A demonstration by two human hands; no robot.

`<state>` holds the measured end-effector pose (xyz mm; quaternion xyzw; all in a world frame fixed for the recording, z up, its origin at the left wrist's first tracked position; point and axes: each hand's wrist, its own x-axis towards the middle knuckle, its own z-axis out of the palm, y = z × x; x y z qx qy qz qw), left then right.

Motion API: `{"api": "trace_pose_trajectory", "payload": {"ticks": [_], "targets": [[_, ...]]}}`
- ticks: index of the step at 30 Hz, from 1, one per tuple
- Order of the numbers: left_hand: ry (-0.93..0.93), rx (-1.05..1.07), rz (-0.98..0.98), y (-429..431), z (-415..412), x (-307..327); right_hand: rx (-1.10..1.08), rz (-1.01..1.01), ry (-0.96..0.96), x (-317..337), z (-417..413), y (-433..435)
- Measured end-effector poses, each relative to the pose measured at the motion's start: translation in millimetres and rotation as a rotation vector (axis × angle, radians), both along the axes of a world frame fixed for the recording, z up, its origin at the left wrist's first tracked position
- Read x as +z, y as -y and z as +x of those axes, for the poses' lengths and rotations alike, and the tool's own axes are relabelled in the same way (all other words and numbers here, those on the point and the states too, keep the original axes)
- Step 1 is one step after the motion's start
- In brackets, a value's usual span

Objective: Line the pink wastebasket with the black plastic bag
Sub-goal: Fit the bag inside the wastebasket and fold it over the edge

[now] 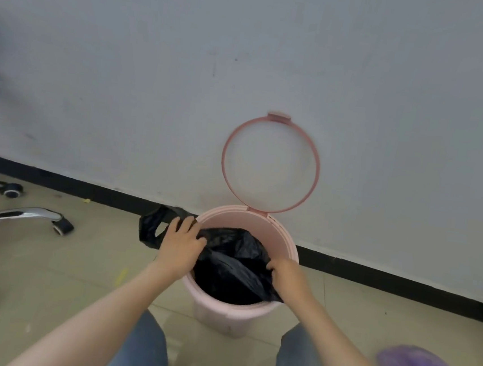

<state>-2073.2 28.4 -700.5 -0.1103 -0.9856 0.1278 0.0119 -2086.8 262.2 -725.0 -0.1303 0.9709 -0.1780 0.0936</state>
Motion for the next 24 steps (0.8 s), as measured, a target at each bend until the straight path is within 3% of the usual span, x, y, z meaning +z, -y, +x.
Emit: {"api": "trace_pose_trajectory", "payload": {"ticks": [4, 7, 9, 10, 13, 16, 21, 24], "targets": [[0.228, 0.072, -0.003, -28, 15, -21, 0.195, 0.217, 0.144, -24, 0, 9], [0.26, -0.075, 0.114, -42, 21, -29, 0.096, 0.106, -0.227, -8, 1, 4], [0.348, -0.083, 0.14, -42, 25, -34, 0.15, 0.122, -0.438, 9, 15, 1], [0.362, -0.062, 0.144, -39, 25, -36, 0.245, 0.143, -0.421, 12, 22, -2], [0.374, -0.017, 0.189, -33, 25, -39, 0.445, 0.321, -0.027, 12, 36, -16], [0.464, 0.011, 0.277, -33, 25, -42, 0.427, 0.496, -0.073, 0, 28, -34], [0.503, 0.028, 0.343, -39, 23, -30, 0.396, 0.485, -0.323, 1, 14, -41], [0.489, -0.035, 0.315, -35, 20, -26, 0.325, 0.287, -0.416, 7, 8, -40]]}}
